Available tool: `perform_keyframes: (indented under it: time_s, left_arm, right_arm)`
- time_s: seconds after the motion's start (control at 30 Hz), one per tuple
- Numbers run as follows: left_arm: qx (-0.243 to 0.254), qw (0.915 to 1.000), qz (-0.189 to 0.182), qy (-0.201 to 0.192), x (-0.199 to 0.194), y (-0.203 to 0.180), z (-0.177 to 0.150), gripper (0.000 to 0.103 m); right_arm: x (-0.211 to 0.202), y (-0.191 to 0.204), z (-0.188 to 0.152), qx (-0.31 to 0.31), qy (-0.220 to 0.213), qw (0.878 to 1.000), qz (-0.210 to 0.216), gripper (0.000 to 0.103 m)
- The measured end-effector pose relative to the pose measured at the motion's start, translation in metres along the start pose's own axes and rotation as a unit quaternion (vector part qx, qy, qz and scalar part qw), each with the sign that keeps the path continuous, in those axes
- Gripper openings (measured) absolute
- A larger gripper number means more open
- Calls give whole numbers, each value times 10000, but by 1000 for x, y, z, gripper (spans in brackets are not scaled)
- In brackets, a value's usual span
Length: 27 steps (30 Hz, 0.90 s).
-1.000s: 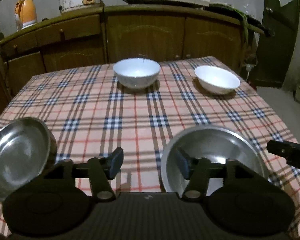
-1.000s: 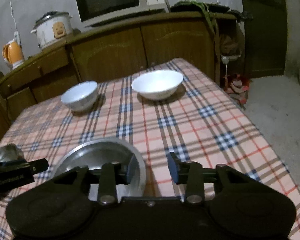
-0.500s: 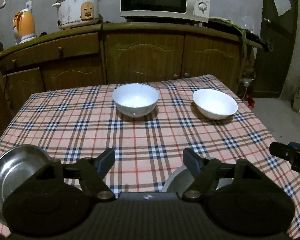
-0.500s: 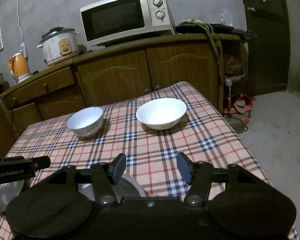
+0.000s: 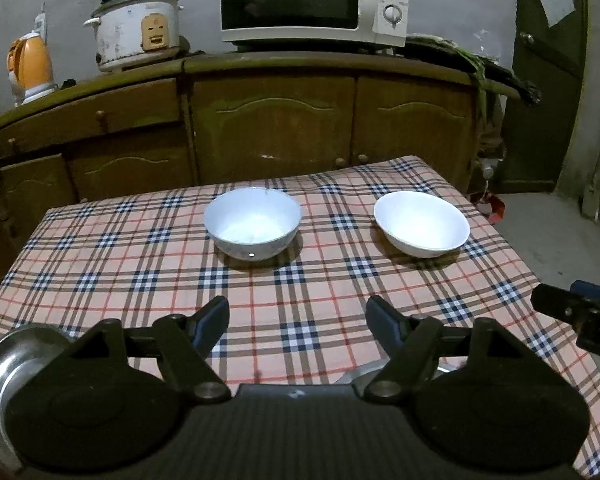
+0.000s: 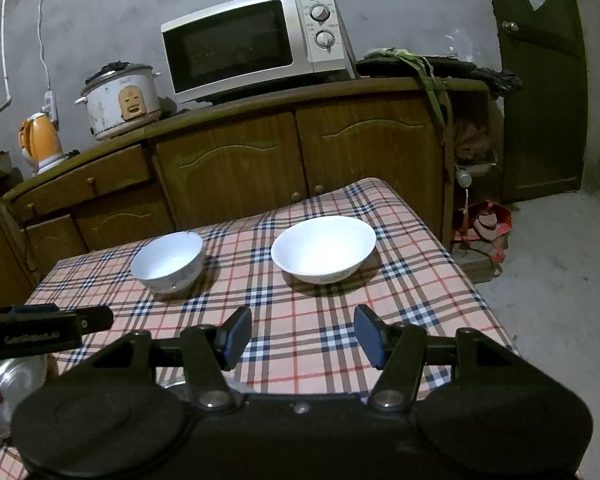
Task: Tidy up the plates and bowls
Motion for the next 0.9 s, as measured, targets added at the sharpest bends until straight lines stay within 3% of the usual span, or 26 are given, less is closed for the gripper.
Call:
perform_keyframes:
  time_s: [0.37,0.9]
  left_arm:
    - [74,9999,-101,101,39,-15,24,78]
    - [257,9976,-434,478,151,-62,59,78]
  right_arm:
    - [39,-25,17,82,55,9999,-93,70]
    - [156,-84,46,490,362,9981,-120,70]
Point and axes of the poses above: each gripper's, at about its wrist camera, not at the fingertips, and x roughly the way its jaws point, y to its left, z to its top, the point moved 1 cm from there along x, roughly the way its jaws point, and after that the axes turned 12 degrees about -x, right-handed, at the moved point
